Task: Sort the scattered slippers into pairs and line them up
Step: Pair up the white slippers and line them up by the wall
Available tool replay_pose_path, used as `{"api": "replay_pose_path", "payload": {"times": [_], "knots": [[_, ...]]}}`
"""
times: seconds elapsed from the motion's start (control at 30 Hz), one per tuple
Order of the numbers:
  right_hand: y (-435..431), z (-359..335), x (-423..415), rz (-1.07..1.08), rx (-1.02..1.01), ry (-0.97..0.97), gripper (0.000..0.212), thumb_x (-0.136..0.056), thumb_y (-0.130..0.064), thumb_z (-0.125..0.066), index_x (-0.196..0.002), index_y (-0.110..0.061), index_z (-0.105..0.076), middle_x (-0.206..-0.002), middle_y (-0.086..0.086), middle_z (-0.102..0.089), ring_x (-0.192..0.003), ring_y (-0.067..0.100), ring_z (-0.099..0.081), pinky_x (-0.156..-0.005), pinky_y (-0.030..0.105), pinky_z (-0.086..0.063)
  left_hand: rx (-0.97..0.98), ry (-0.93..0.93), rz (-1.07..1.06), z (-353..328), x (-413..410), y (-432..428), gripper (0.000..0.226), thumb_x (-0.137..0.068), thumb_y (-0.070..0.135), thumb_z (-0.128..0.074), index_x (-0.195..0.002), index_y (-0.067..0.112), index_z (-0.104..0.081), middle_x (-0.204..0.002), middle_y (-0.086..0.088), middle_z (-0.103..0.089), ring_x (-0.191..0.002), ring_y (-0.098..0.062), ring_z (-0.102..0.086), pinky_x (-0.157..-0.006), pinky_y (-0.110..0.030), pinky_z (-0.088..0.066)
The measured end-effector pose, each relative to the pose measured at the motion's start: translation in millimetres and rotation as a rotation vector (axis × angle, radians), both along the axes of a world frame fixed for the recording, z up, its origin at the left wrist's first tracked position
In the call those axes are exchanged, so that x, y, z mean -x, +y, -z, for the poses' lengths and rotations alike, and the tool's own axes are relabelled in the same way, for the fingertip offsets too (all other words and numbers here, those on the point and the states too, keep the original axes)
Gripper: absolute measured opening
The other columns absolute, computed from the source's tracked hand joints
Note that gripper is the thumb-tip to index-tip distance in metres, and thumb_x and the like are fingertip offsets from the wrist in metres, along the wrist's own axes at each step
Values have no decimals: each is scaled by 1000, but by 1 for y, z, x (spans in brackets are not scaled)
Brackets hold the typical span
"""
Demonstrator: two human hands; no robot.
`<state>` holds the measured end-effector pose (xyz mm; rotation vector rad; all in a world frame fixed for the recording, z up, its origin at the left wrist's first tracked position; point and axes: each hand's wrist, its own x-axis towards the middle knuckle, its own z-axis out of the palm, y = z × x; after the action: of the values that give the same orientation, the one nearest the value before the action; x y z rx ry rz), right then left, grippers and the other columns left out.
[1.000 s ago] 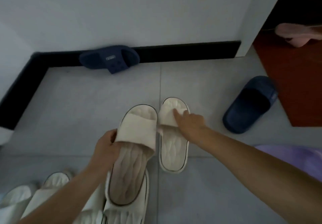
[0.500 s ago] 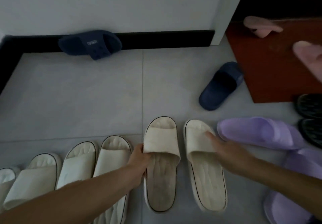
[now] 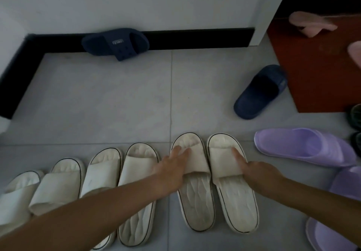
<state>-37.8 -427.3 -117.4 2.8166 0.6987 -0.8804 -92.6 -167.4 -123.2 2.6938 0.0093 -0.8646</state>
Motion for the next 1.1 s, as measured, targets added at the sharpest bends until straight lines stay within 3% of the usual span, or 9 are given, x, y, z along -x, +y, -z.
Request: {"api": "replay_pose_path", "payload": {"times": [0.07,0.17,0.3,0.6,0.7,0.8,0.9,1.0,1.1], "knots": [[-1,2,10,-8,1,22,90,-84,-5,-39,-143,-23,26,-101,10,-64,-75,27,-58,-67,34,-43,32,12,26,0,6,1,85,-72,15,-57,-141,32,-11,-143,-2,-15,-112,-39,-49,-91,-46,-46],[-6,6,29,-28,-19,51,86,-87,-12,-39,-143,-21,26,-103,9,-64,-86,29,-63,-74,36,-48,81,17,113,2,20,7,83,-69,24,-54,-139,33,-9,-141,-1,-16,-116,-38,-48,-93,-46,-45],[-10,4,33,49,-32,77,83,-89,-19,-37,-143,-20,26,-106,10,-64,-91,29,-63,-77,35,-47,70,0,116,-4,23,6,83,-77,12,-58,-143,33,-11,-142,1,-15,-111,-38,-52,-90,-44,-47],[4,0,31,28,18,75,81,-90,-22,-38,-145,-19,21,-110,11,-64,-94,31,-63,-80,36,-48,46,36,39,-16,12,3,87,-73,19,-67,-144,25,-16,-138,-6,-20,-102,-40,-58,-87,-44,-50],[5,-6,22,-66,74,11,82,-88,-38,-44,-148,-18,8,-125,7,-53,-103,30,-60,-82,37,-48,-18,6,99,-13,13,2,90,-75,34,-67,-145,24,-13,-140,-7,-21,-112,-39,-51,-93,-45,-46],[11,-13,15,-185,8,-154,93,-72,-57,-53,-146,-17,-14,-136,4,-36,-120,25,-43,-90,34,-44,-89,-77,162,-7,9,0,95,-71,53,-66,-145,22,-15,-144,-4,-21,-129,-31,-31,-104,-45,-36],[21,-11,8,-213,-156,-25,99,-68,-52,-63,-146,-16,-15,-145,3,-30,-132,23,-32,-103,35,-37,-37,-106,178,-3,2,-5,96,-68,52,-69,-144,20,-19,-144,-1,-27,-132,-25,-29,-106,-41,-33],[26,-12,0,-142,-206,91,95,-66,-42,-69,-143,-14,-21,-142,3,-34,-130,22,-35,-102,36,-39,-29,-97,197,-4,0,-7,93,-70,47,-70,-144,18,-21,-142,-2,-32,-131,-25,-32,-104,-42,-35],[30,-15,-2,-164,-174,123,104,-65,-54,-67,-145,-13,-16,-148,3,-26,-134,21,-29,-107,33,-33,37,-65,181,-15,2,-6,99,-72,50,-71,-147,16,-16,-150,-3,-24,-138,-25,-23,-110,-44,-31]]}}
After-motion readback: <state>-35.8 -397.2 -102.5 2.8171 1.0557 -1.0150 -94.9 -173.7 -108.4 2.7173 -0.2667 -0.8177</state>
